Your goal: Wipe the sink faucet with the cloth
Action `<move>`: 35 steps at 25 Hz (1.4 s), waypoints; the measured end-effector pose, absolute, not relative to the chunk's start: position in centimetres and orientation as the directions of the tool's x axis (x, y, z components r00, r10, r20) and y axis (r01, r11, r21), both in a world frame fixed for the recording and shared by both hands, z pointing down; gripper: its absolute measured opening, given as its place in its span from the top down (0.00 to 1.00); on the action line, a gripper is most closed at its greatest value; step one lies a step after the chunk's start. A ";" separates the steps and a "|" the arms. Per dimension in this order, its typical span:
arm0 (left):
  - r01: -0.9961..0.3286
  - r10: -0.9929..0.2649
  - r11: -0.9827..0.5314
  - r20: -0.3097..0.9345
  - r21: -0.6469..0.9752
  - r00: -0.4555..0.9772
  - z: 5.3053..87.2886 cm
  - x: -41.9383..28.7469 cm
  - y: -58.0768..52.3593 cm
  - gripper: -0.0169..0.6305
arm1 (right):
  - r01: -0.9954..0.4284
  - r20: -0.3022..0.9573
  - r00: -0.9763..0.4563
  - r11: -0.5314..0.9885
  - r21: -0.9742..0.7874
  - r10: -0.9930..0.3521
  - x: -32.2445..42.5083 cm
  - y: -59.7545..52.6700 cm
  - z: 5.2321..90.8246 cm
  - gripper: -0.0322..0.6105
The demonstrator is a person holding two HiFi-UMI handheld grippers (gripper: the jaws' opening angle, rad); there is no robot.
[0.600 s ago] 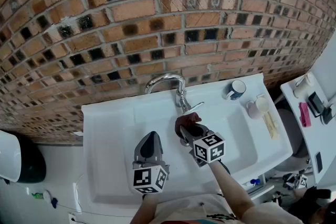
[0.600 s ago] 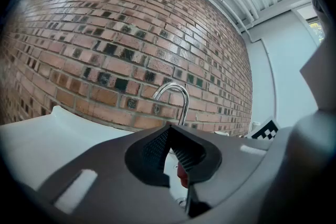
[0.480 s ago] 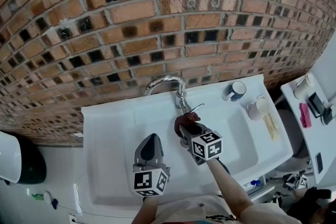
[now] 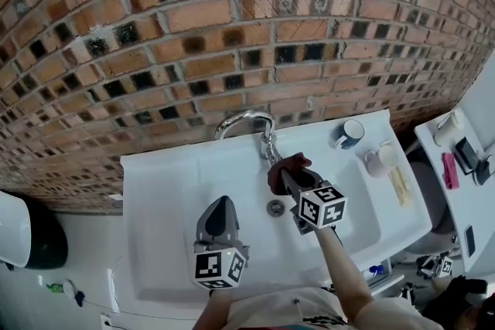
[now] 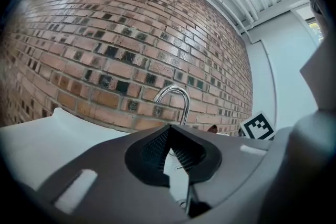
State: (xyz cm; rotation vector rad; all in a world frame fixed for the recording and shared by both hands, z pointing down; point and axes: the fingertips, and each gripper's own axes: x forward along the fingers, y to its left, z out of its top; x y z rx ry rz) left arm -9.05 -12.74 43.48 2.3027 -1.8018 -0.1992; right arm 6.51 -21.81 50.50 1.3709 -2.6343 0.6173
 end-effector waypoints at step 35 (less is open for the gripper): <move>-0.948 -0.982 -0.170 0.032 0.269 0.186 44.0 -11.5 -12.7 0.96 | -0.789 0.367 -0.553 0.327 -0.520 -0.748 0.0 -27.5 48.9 0.88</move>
